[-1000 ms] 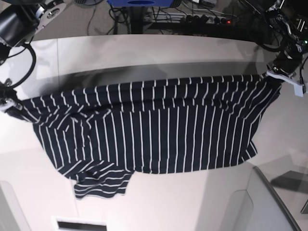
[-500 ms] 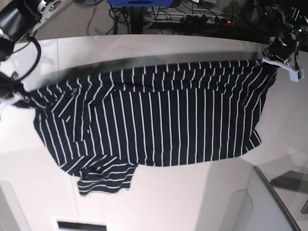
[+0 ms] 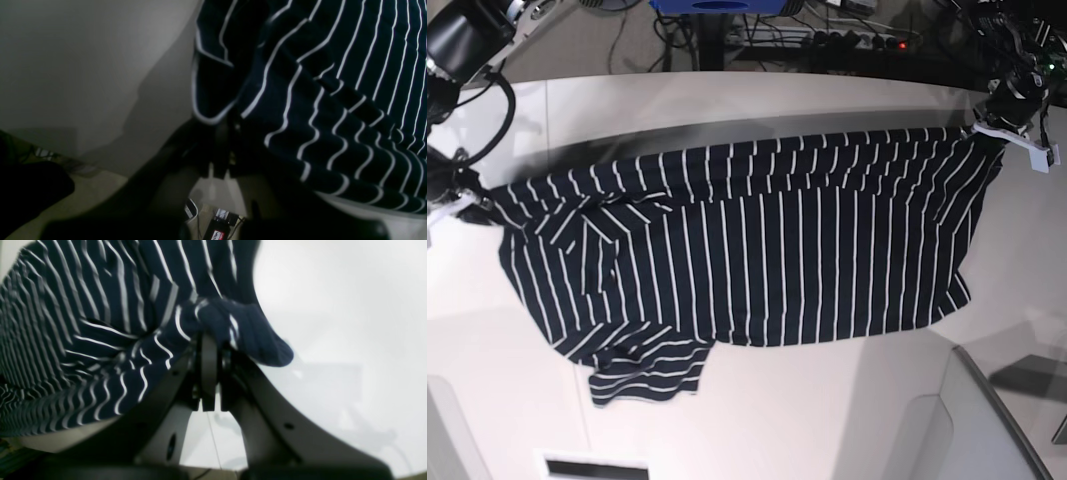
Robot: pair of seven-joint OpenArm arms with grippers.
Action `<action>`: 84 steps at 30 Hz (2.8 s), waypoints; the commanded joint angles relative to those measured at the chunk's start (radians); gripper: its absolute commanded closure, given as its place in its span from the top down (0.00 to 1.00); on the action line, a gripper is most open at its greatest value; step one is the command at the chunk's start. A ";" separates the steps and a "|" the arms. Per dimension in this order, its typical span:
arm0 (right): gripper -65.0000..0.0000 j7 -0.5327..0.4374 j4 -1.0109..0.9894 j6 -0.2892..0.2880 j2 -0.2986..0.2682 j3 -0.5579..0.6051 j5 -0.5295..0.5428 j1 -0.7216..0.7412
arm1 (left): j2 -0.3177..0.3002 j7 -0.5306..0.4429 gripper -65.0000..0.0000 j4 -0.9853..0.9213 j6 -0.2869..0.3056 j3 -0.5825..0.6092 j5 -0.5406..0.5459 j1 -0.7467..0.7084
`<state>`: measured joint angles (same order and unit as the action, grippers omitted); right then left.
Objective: Layout the t-shirt on the table in an organized manner, then fold the t-shirt properly
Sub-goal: 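Pull the grasped shirt edge with both grippers away from the shirt, straightening it, then release the shirt edge with both grippers and move them aside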
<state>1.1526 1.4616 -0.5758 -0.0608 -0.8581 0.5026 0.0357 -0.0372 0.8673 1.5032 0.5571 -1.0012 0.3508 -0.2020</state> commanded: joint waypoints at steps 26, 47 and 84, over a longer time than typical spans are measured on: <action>0.00 -0.168 -0.091 -0.002 -0.023 -0.003 0.015 -0.112 | -0.020 -0.145 0.00 -0.146 -0.032 -0.003 0.000 -0.090; 0.00 -0.201 -0.081 -0.002 -0.015 -0.011 0.020 -0.207 | -0.036 -0.167 0.00 -0.169 -0.047 0.029 -0.078 -0.084; 0.74 -0.193 -0.017 0.000 0.016 -0.157 0.023 -0.250 | -0.037 -0.167 0.90 -0.135 -0.262 0.049 -0.080 -0.086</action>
<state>0.9710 1.4258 -0.5743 -0.0303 -1.0088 0.5087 -0.2150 -0.0582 0.7132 1.3437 0.2943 -0.9474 0.2653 -0.2855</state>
